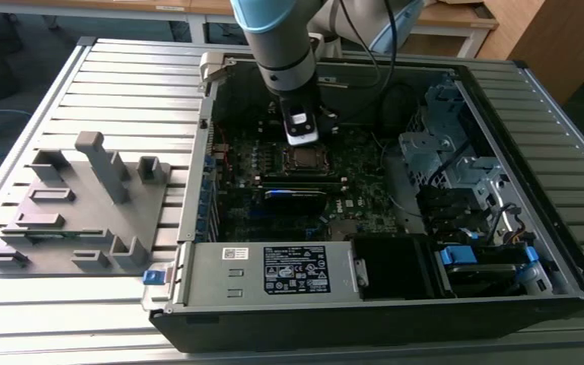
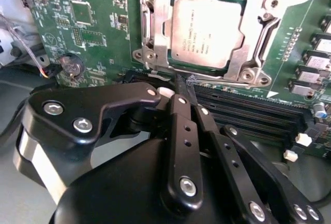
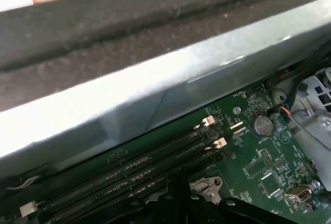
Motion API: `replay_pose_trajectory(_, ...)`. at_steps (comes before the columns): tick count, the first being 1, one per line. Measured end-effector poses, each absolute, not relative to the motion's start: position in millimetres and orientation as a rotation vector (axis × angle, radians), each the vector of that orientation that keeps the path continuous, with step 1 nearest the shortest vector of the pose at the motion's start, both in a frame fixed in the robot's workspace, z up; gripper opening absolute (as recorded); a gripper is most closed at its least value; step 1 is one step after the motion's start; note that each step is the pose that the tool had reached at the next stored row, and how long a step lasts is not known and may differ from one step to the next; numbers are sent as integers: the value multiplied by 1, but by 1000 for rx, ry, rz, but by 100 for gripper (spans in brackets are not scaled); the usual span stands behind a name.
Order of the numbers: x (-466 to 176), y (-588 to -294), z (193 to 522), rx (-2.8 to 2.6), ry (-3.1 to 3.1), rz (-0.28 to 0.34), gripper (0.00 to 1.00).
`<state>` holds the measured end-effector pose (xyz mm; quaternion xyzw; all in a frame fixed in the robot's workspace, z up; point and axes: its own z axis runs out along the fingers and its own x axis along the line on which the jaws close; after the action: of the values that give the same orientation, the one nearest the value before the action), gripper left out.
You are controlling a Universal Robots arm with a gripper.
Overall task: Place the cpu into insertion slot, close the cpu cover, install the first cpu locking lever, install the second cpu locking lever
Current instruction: 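Install the first cpu locking lever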
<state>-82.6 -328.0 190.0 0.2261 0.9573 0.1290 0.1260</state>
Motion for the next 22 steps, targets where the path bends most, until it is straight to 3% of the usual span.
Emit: replay_pose_trajectory(22,-83,-323,188,763,2747,346,11)
